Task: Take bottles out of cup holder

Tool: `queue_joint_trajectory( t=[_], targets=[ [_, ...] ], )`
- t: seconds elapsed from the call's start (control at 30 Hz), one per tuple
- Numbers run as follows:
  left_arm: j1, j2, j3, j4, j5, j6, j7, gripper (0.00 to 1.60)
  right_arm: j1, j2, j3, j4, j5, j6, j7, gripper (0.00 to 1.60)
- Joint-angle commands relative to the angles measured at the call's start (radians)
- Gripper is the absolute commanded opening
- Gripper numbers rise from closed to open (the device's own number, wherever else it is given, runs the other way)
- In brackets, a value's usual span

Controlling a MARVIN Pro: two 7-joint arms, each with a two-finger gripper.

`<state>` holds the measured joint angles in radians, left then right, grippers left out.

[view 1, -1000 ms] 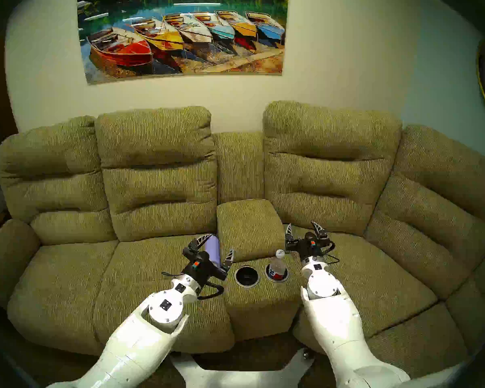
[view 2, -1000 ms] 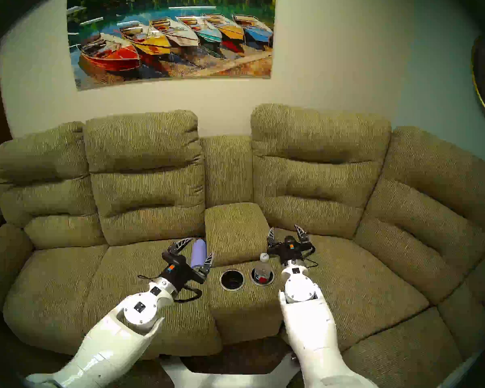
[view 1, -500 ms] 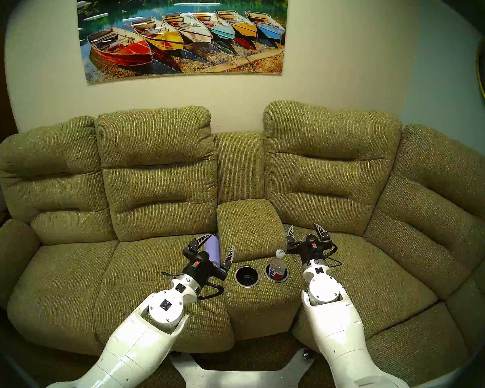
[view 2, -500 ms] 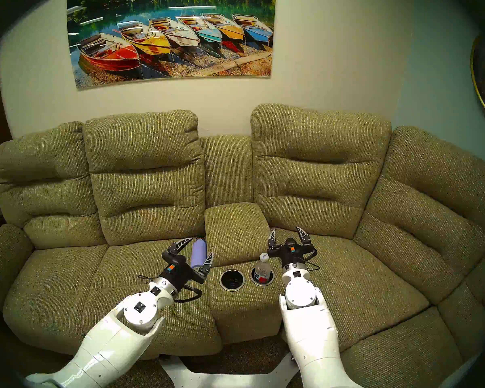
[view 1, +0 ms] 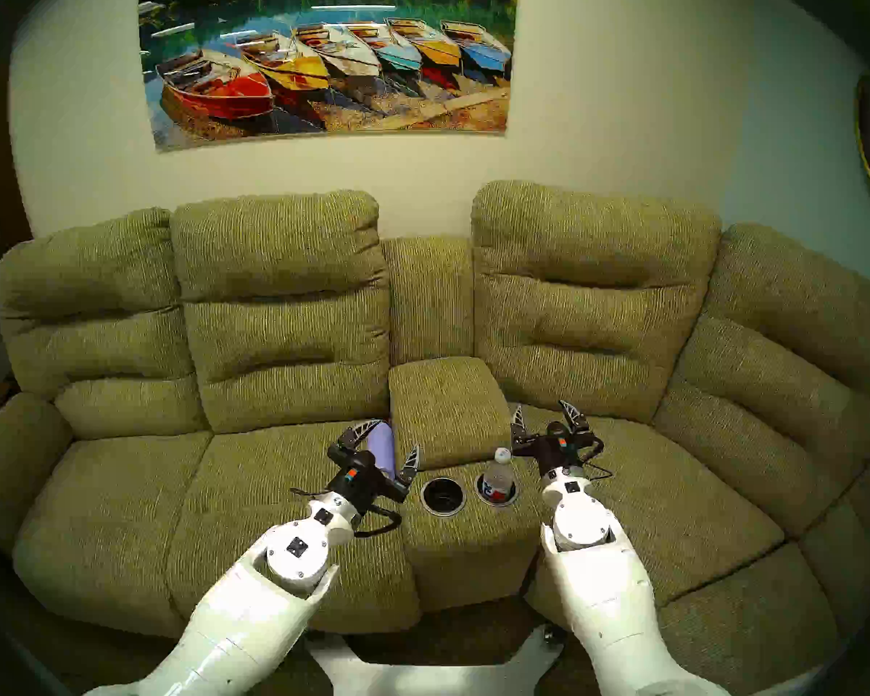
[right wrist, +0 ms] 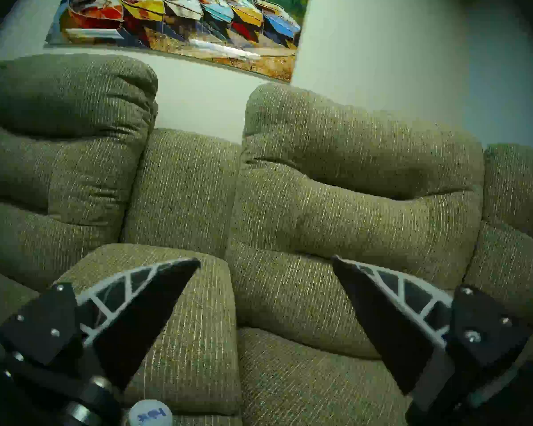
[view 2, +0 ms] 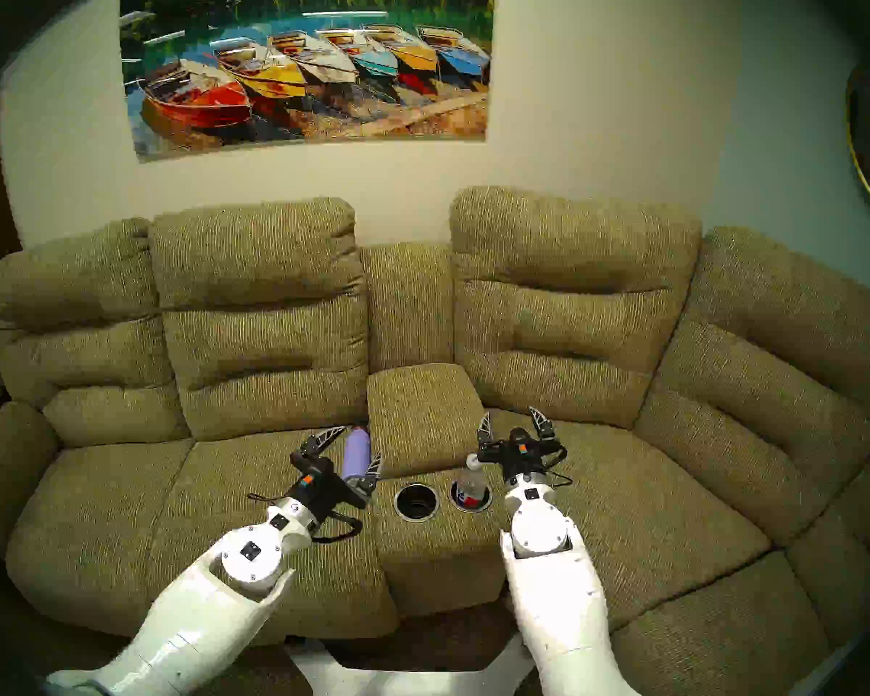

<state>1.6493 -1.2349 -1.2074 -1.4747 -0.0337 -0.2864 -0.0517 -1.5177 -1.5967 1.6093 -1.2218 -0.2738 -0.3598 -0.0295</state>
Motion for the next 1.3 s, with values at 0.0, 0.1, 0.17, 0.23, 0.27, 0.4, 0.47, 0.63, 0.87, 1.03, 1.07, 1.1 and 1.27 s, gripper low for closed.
queue_joint_trajectory(
  t=[0.0, 0.1, 0.17, 0.23, 0.27, 0.4, 0.47, 0.63, 0.87, 1.03, 1.07, 1.1, 1.27],
  targets=[
    [-0.004, -0.001, 0.001, -0.016, 0.002, -0.008, 0.0, 1.6, -0.098, 0.001, -0.03, -0.115, 0.02, 0.015, -0.001, 1.6],
    [-0.004, -0.001, 0.0, -0.016, 0.002, -0.008, 0.0, 1.6, -0.123, 0.001, -0.04, -0.14, 0.023, 0.021, 0.004, 1.6],
    [-0.004, -0.001, 0.0, -0.016, 0.002, -0.008, 0.0, 1.6, -0.144, 0.0, -0.046, -0.162, 0.023, 0.029, 0.009, 1.6],
    [-0.004, -0.001, 0.0, -0.016, 0.002, -0.008, 0.0, 1.6, -0.159, -0.001, -0.052, -0.174, 0.021, 0.036, 0.021, 1.6],
    [-0.004, -0.001, 0.0, -0.016, 0.002, -0.008, 0.0, 1.6, -0.165, -0.003, -0.054, -0.178, 0.02, 0.038, 0.023, 1.6],
    [-0.004, -0.001, 0.0, -0.016, 0.002, -0.008, 0.0, 1.6, -0.185, -0.004, -0.072, -0.195, 0.025, 0.05, 0.024, 1.6],
    [-0.004, -0.001, 0.0, -0.016, 0.002, -0.008, 0.0, 1.6, -0.188, -0.002, -0.079, -0.185, 0.03, 0.05, 0.03, 1.6],
    [-0.004, -0.001, 0.0, -0.016, 0.002, -0.008, 0.0, 1.6, -0.181, 0.003, -0.111, -0.146, 0.043, 0.037, 0.022, 1.6],
    [-0.004, -0.001, 0.0, -0.016, 0.002, -0.008, 0.0, 1.6, -0.148, 0.004, -0.138, -0.093, 0.049, 0.031, 0.011, 1.6],
    [-0.004, -0.001, 0.0, -0.016, 0.002, -0.008, -0.001, 1.6, -0.116, 0.001, -0.145, -0.042, 0.052, 0.02, 0.009, 1.6],
    [-0.004, -0.001, 0.0, -0.016, 0.002, -0.008, -0.001, 1.6, -0.11, 0.0, -0.146, -0.033, 0.053, 0.018, 0.008, 1.6],
    [-0.004, -0.001, 0.0, -0.016, 0.002, -0.008, -0.001, 1.6, -0.103, -0.001, -0.147, -0.023, 0.053, 0.017, 0.006, 1.6],
    [-0.004, -0.001, 0.0, -0.016, 0.002, -0.008, -0.001, 1.6, -0.074, -0.004, -0.146, 0.01, 0.051, 0.017, -0.002, 1.6]
  ],
)
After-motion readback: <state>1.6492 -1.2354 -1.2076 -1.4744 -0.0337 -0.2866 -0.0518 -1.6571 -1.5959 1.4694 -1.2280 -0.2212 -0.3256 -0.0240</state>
